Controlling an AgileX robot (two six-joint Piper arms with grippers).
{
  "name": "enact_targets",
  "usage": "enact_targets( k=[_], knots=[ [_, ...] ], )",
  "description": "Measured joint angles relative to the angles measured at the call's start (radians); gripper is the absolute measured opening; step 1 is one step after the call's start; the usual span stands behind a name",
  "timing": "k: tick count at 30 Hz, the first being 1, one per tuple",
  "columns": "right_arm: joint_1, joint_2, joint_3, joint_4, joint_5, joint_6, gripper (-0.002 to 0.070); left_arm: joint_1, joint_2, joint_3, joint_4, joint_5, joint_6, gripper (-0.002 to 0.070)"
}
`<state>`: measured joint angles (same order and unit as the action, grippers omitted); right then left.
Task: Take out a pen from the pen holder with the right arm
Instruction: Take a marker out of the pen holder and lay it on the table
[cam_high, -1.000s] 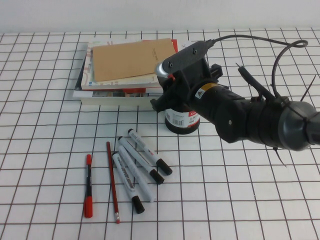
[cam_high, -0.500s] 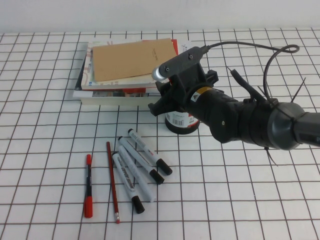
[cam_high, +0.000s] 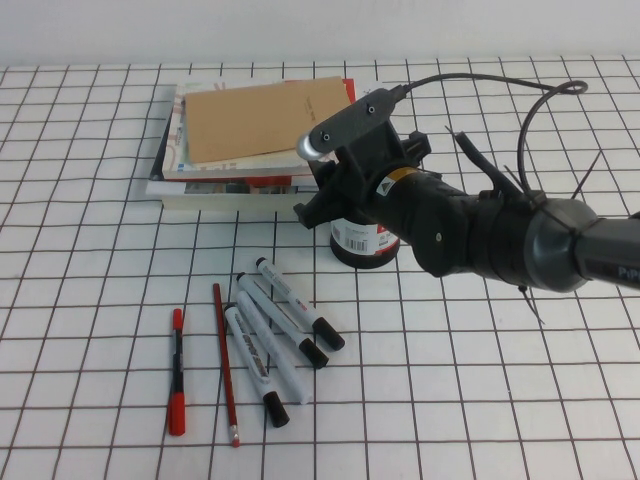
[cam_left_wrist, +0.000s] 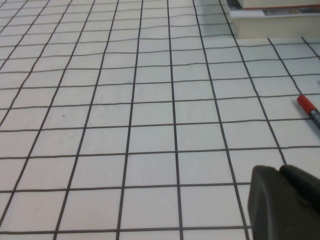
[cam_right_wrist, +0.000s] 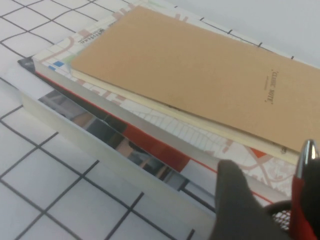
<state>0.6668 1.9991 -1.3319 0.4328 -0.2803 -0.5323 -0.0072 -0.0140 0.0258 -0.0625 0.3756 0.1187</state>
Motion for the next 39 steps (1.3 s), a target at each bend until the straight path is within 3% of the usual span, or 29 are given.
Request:
enact_targets(
  k=[39],
  knots=[
    [-0.019, 0.059, -0.07, 0.084, -0.012, -0.021, 0.0263, 0.0, 0.0, 0.0, 0.0, 0.0, 0.0, -0.0004]
  ],
)
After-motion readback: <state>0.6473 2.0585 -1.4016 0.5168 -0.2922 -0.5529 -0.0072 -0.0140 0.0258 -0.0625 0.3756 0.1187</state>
